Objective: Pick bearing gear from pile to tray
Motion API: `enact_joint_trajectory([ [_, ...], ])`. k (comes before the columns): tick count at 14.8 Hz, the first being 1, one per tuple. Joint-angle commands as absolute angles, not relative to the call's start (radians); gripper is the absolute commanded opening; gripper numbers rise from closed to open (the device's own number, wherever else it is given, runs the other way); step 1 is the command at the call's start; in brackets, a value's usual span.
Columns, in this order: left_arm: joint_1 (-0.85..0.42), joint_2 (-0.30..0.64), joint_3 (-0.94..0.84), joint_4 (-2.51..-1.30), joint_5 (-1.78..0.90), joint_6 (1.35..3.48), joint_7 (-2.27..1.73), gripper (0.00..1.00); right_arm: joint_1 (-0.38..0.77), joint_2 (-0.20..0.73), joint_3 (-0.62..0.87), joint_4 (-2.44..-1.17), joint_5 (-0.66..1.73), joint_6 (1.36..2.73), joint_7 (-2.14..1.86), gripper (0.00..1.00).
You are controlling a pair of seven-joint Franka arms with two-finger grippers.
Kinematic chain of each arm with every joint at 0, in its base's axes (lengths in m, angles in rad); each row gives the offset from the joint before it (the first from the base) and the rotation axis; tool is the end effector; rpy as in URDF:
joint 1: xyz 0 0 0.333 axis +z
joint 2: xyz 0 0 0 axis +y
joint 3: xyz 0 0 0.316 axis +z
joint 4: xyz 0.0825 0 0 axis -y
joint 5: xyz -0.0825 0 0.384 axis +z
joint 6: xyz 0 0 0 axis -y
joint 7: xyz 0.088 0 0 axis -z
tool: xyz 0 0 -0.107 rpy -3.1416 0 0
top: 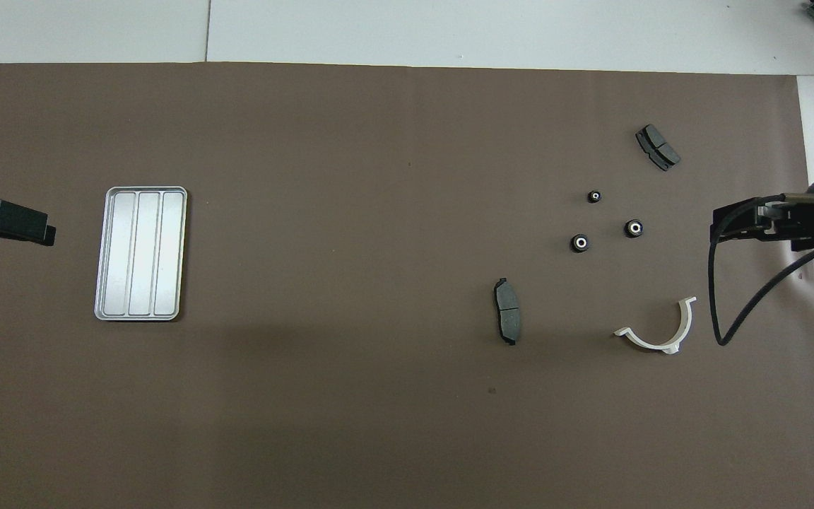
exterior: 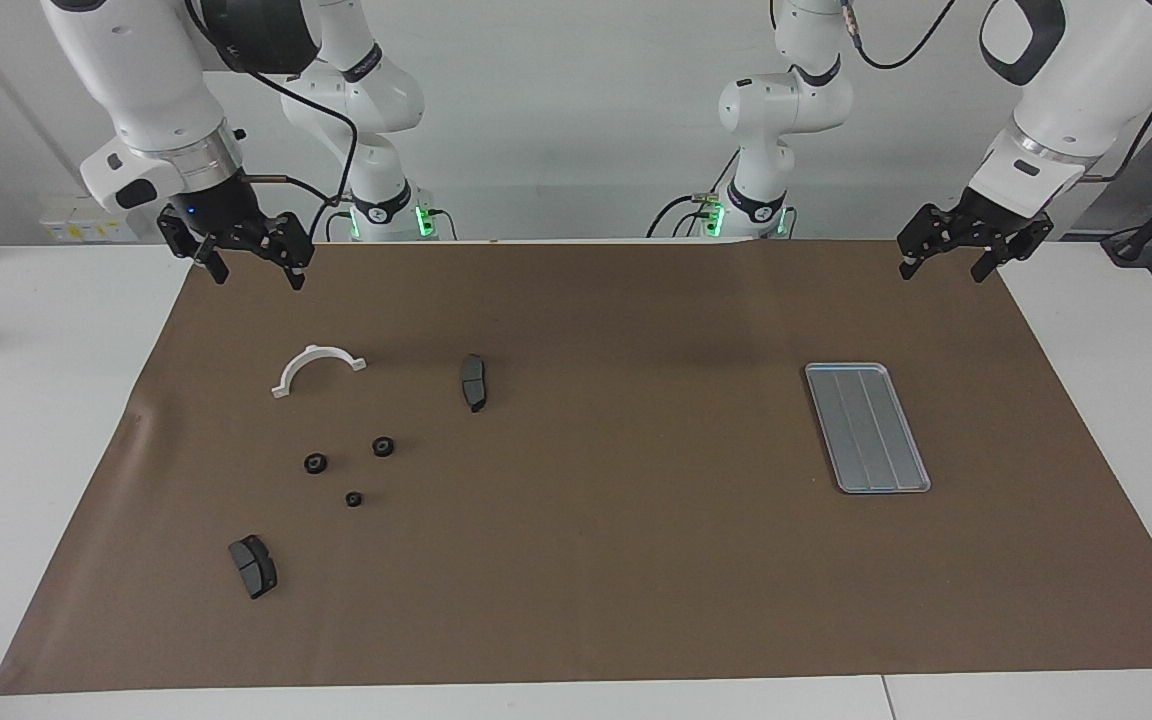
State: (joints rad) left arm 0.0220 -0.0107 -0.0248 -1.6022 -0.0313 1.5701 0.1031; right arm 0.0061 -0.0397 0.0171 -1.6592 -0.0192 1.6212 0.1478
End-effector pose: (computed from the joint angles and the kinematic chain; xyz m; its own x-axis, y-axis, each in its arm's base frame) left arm 0.5504 -0.0050 0.6156 0.9942 -0.1057 -0.0181 -0.1050 -0.9939 0.0331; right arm 0.5455 0.0109 0.6089 0.9924 -0.1233 0.0046 -0.1234 -0.9922 0.0194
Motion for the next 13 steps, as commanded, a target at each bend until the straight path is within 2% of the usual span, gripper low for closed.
enact_joint_trajectory([
  [1, 0.034, -0.035, -0.032, -1.626, -0.018, 1.569, 0.110, 1.00, -0.008, -0.066, 0.023, -1.692, -0.015, 1.641, 0.130, 1.00],
  [9, 0.032, -0.035, -0.032, -1.626, -0.018, 1.569, 0.110, 1.00, -0.015, -0.060, 0.023, -1.709, -0.012, 1.654, 0.109, 1.00],
  [13, 0.034, -0.035, -0.032, -1.626, -0.018, 1.569, 0.110, 1.00, -0.025, 0.047, 0.023, -1.690, -0.009, 1.774, 0.078, 1.00],
])
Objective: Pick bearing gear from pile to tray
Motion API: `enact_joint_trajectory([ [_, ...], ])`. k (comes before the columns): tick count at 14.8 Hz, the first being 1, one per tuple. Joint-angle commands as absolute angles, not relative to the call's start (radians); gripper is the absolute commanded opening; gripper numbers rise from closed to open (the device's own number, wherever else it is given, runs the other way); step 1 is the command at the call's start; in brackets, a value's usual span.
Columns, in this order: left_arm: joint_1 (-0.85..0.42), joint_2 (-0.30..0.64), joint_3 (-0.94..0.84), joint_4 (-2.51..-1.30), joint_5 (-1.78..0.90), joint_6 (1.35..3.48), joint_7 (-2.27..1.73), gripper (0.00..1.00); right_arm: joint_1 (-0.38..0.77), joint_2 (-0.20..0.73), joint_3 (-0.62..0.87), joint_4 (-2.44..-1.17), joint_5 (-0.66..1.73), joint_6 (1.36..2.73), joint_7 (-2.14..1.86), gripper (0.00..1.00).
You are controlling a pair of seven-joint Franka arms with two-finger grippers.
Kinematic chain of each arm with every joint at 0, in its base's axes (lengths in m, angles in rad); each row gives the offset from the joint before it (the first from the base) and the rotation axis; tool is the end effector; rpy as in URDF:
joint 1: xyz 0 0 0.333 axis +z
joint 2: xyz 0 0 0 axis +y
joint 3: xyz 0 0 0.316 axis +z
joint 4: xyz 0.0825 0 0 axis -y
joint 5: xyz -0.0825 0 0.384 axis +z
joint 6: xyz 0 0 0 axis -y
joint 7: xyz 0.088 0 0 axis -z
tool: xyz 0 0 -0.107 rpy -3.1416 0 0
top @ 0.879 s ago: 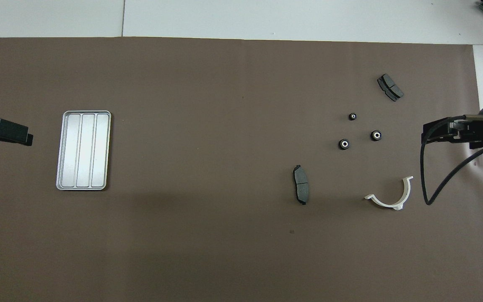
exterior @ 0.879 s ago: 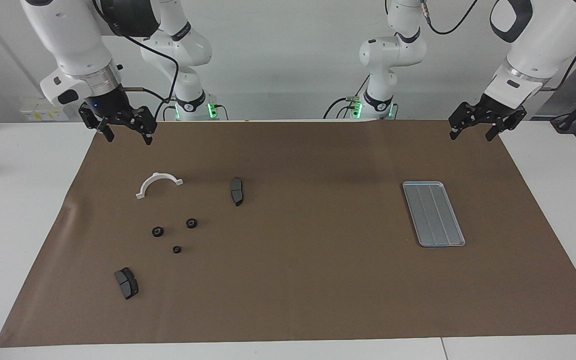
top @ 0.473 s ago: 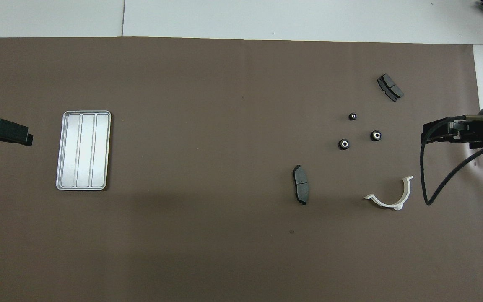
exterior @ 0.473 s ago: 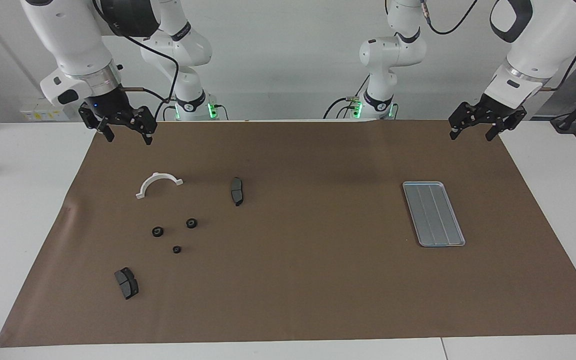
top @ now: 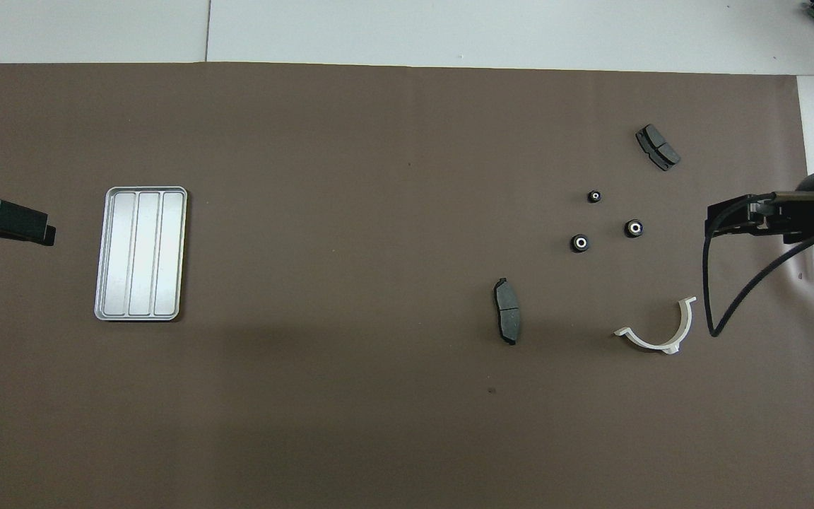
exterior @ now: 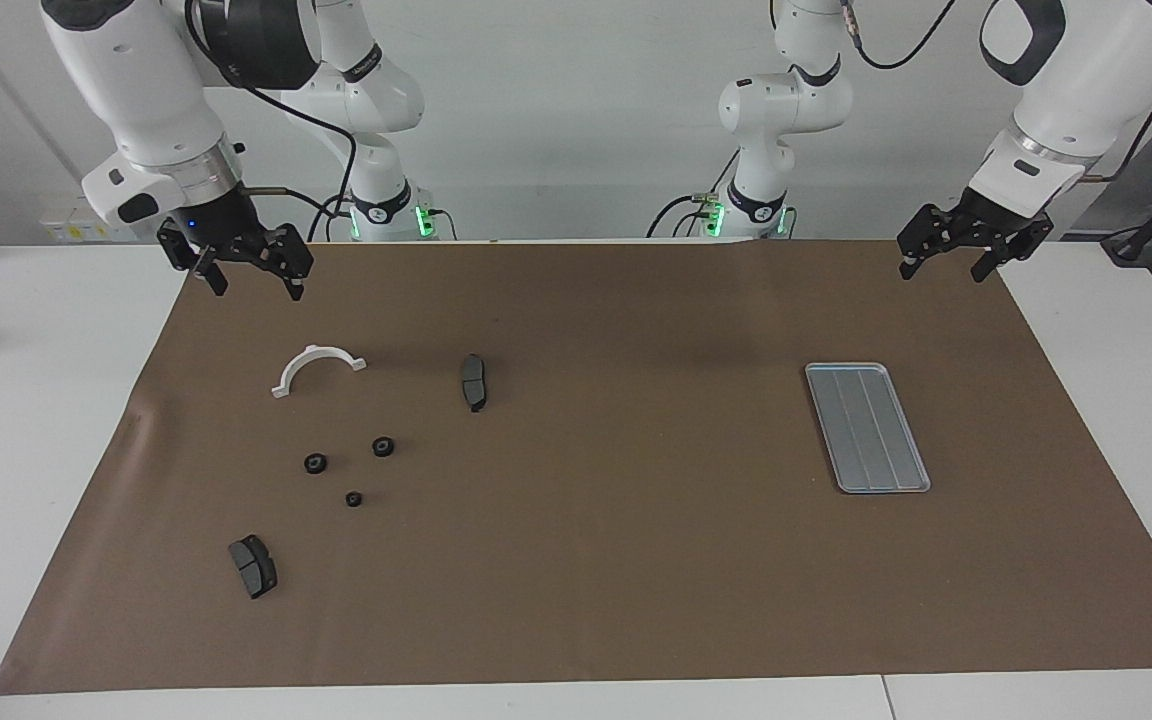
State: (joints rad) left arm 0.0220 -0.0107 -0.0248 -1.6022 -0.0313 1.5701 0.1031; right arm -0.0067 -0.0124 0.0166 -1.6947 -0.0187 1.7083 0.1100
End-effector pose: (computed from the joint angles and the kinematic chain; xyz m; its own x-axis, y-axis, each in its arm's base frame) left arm 0.5504 -0.0050 0.6156 0.9942 -0.1057 -0.0181 -0.1050 -0.9939 0.0331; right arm 0.5601 0.0038 0.5846 0.9949 -0.0974 0.0279 -0.0978 -0.9951 0.0158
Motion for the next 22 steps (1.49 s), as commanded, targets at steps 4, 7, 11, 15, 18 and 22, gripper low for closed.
enact_joint_trajectory([
  [4, 0.034, -0.035, -0.032, -1.626, -0.018, 1.569, 0.110, 1.00, -0.009, 0.213, 0.025, -1.693, -0.011, 1.987, 0.068, 1.00],
  [7, 0.032, -0.035, -0.032, -1.626, -0.018, 1.569, 0.110, 1.00, -0.008, 0.290, 0.028, -1.730, -0.009, 2.121, 0.054, 1.00],
  [11, 0.034, -0.035, -0.032, -1.626, -0.018, 1.569, 0.110, 1.00, 0.014, 0.354, 0.029, -1.799, -0.011, 2.276, 0.054, 1.00],
  [15, 0.034, -0.035, -0.032, -1.626, -0.018, 1.569, 0.110, 1.00, 0.048, 0.439, 0.028, -1.792, -0.017, 2.376, 0.060, 1.00],
  [18, 0.034, -0.035, -0.032, -1.626, -0.018, 1.569, 0.110, 1.00, 0.044, 0.454, 0.028, -1.792, -0.025, 2.408, 0.055, 0.90],
  [22, 0.034, -0.035, -0.032, -1.626, -0.018, 1.569, 0.110, 1.00, 0.048, 0.472, 0.026, -1.795, -0.038, 2.408, 0.045, 0.60],
])
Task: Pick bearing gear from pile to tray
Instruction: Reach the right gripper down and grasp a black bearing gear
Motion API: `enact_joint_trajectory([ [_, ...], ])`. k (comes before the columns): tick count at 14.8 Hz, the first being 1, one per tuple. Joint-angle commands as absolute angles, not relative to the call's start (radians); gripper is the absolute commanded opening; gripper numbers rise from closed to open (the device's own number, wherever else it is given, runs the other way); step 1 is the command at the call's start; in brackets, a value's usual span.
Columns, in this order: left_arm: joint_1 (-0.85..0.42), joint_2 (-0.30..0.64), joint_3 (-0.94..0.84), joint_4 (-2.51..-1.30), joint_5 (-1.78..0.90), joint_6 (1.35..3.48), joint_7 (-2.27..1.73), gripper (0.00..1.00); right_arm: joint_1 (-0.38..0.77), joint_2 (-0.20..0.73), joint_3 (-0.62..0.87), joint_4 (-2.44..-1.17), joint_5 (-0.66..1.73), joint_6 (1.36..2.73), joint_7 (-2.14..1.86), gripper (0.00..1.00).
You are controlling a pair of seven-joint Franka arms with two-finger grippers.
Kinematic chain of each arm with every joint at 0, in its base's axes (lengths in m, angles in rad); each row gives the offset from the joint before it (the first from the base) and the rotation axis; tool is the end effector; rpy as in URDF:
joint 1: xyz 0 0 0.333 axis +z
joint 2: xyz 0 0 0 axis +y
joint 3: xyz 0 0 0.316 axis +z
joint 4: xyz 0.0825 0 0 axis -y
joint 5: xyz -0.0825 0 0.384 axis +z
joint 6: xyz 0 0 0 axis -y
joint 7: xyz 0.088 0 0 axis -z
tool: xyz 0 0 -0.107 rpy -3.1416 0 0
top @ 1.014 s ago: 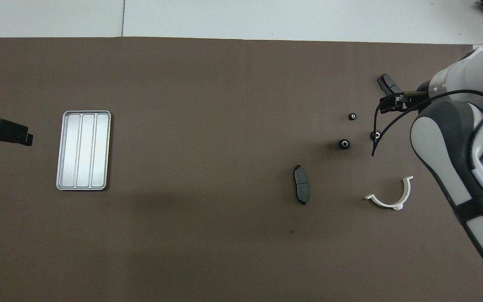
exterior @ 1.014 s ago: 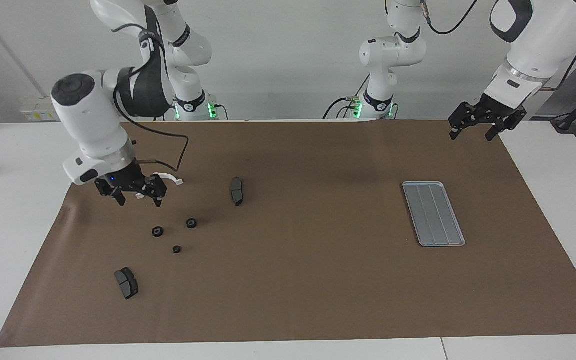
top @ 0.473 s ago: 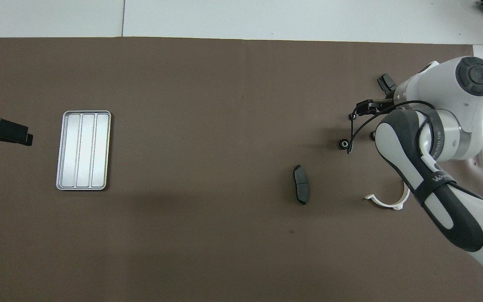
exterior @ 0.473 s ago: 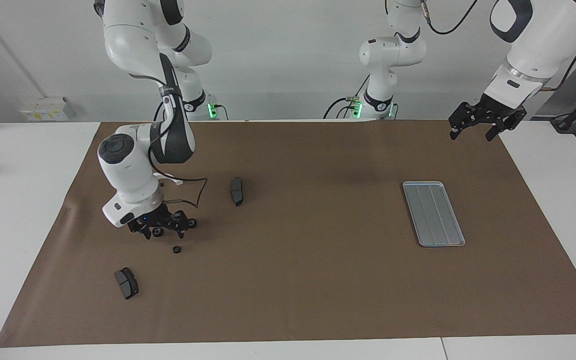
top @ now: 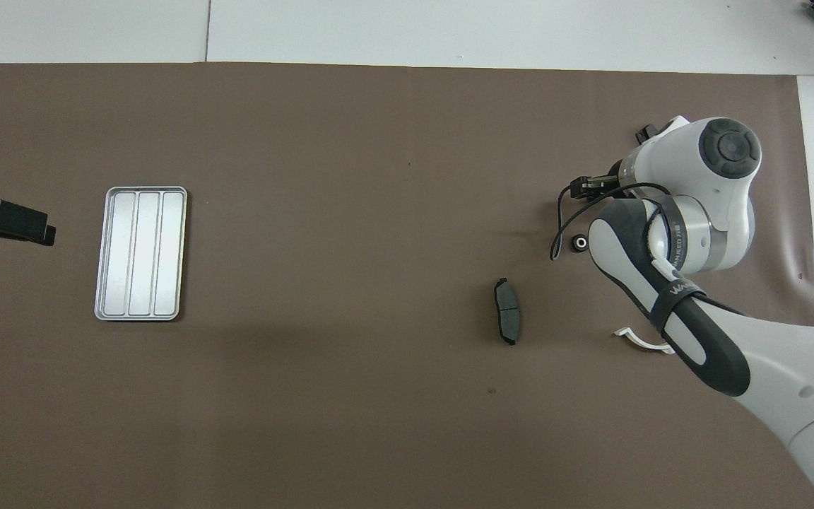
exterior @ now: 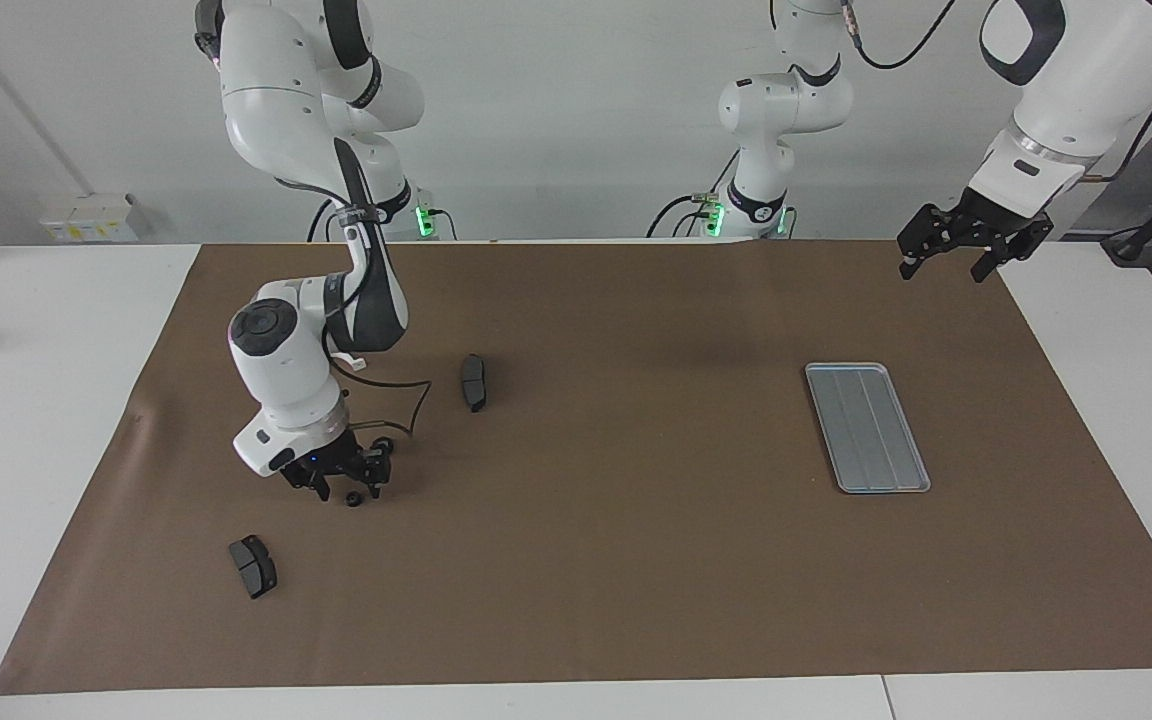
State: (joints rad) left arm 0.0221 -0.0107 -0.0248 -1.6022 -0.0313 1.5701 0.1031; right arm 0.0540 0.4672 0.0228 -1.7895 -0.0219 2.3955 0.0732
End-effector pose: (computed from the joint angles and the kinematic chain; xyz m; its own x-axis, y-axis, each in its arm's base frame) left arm 0.5504 -0.0049 0.6156 0.9942 -0.1056 -0.0181 -0.1049 -0.9939 0.0331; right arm 0.6655 0.0497 0.3049 0.9902 0.0151 0.1386 0.0157 -0.9999 -0.0035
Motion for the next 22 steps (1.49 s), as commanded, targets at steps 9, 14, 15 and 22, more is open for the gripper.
enact_joint_trajectory([
  [9, 0.034, -0.035, -0.032, -1.626, -0.018, 1.569, 0.110, 1.00, 0.048, 0.465, 0.026, -1.833, -0.064, 2.408, 0.018, 0.45],
  [14, 0.034, -0.035, -0.032, -1.626, -0.018, 1.569, 0.110, 1.00, 0.048, 0.465, 0.026, -1.839, -0.066, 2.410, 0.017, 0.34],
  [15, 0.032, -0.035, -0.032, -1.626, -0.018, 1.569, 0.110, 1.00, 0.048, 0.463, 0.026, -1.842, -0.066, 2.408, 0.017, 0.26],
  [22, 0.034, -0.035, -0.032, -1.626, -0.018, 1.569, 0.110, 1.00, 0.048, 0.460, 0.026, -1.815, -0.064, 2.392, 0.020, 0.00],
])
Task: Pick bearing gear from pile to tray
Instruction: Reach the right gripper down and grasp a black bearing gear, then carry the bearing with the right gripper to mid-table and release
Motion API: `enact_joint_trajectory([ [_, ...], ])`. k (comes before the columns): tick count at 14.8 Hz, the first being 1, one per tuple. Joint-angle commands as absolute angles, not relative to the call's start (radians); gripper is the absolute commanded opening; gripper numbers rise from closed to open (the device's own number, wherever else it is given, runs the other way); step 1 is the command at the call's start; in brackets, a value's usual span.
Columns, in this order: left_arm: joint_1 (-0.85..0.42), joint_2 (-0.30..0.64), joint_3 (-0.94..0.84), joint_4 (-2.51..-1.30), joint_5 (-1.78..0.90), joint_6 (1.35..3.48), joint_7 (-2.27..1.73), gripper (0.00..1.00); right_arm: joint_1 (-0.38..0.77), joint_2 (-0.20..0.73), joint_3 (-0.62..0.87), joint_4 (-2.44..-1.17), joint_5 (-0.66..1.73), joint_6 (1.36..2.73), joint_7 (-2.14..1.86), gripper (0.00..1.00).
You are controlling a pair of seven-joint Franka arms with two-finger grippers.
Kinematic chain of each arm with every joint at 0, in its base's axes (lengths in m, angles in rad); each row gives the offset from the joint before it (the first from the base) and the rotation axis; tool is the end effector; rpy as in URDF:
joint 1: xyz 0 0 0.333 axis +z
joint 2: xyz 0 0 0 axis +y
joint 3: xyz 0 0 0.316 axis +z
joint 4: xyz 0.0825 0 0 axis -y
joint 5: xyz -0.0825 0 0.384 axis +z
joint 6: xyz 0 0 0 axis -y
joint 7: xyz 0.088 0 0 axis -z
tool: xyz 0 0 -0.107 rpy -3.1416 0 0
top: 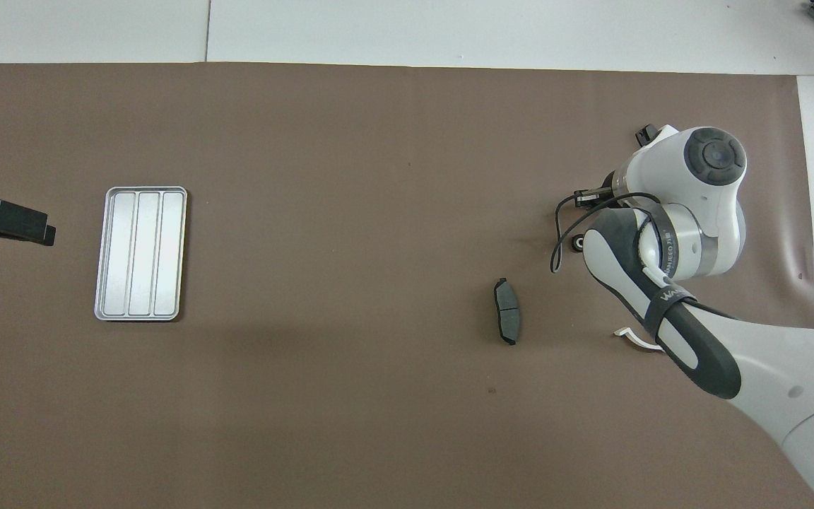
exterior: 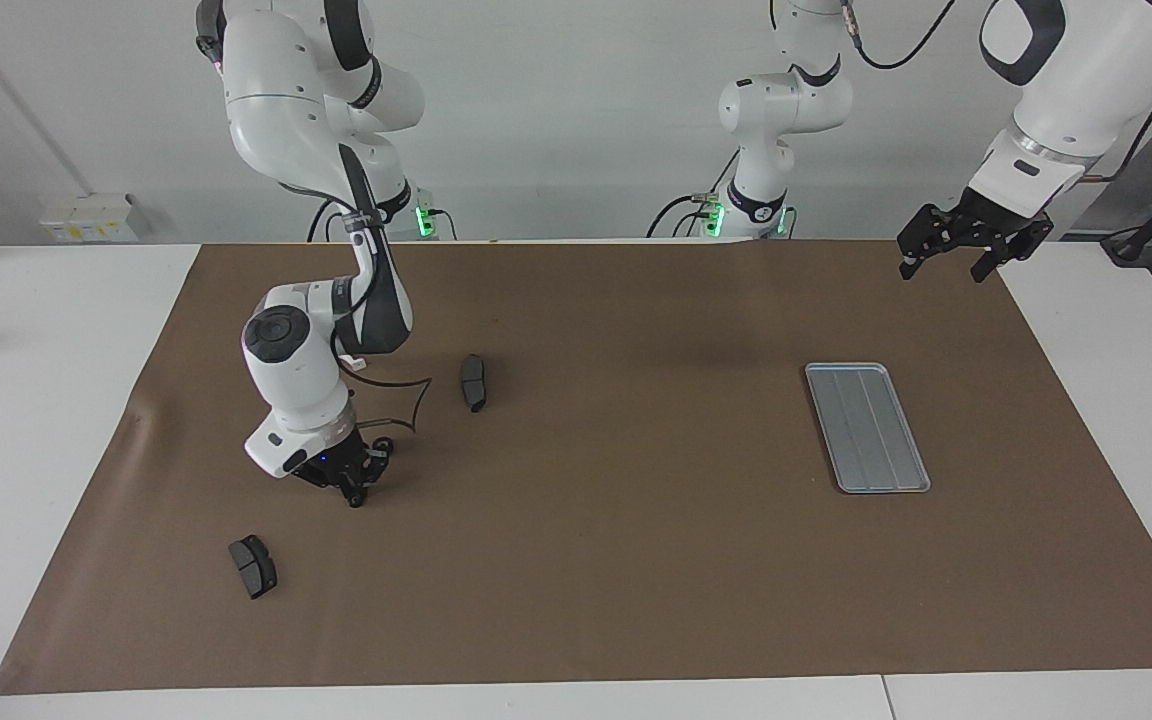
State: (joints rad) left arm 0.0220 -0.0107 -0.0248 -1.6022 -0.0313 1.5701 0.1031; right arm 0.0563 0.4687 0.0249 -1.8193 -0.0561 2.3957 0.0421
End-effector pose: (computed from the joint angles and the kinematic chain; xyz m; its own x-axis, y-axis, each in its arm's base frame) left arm 0.5504 -0.0050 0.6156 0.9942 -0.1057 -0.0181 -0.1050 -0.9939 0.0331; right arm 0.6569 0.0517 0.2906 0.9912 0.0759 0.1084 0.0734 -0.9969 0.0265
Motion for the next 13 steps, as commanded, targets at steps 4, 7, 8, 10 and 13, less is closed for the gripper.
enact_joint_trajectory([
  [4, 0.032, -0.035, -0.032, -1.626, -0.018, 1.569, 0.110, 1.00, 0.076, 0.448, 0.037, -1.705, -0.052, 2.291, 0.113, 0.00],
  [7, 0.034, -0.035, -0.032, -1.626, -0.018, 1.569, 0.110, 1.00, 0.161, 0.449, 0.037, -1.619, -0.051, 2.254, 0.346, 0.00],
  [8, 0.034, -0.035, -0.032, -1.626, -0.018, 1.569, 0.110, 1.00, 0.196, 0.457, 0.037, -1.596, -0.046, 2.252, 0.398, 0.00],
  [10, 0.034, -0.035, -0.032, -1.626, -0.018, 1.569, 0.110, 1.00, 0.260, 0.471, 0.038, -1.566, -0.043, 2.264, 0.478, 0.00],
  [13, 0.034, -0.035, -0.032, -1.626, -0.018, 1.569, 0.110, 1.00, 0.405, 0.559, 0.044, -1.446, -0.051, 2.250, 0.677, 0.00],
])
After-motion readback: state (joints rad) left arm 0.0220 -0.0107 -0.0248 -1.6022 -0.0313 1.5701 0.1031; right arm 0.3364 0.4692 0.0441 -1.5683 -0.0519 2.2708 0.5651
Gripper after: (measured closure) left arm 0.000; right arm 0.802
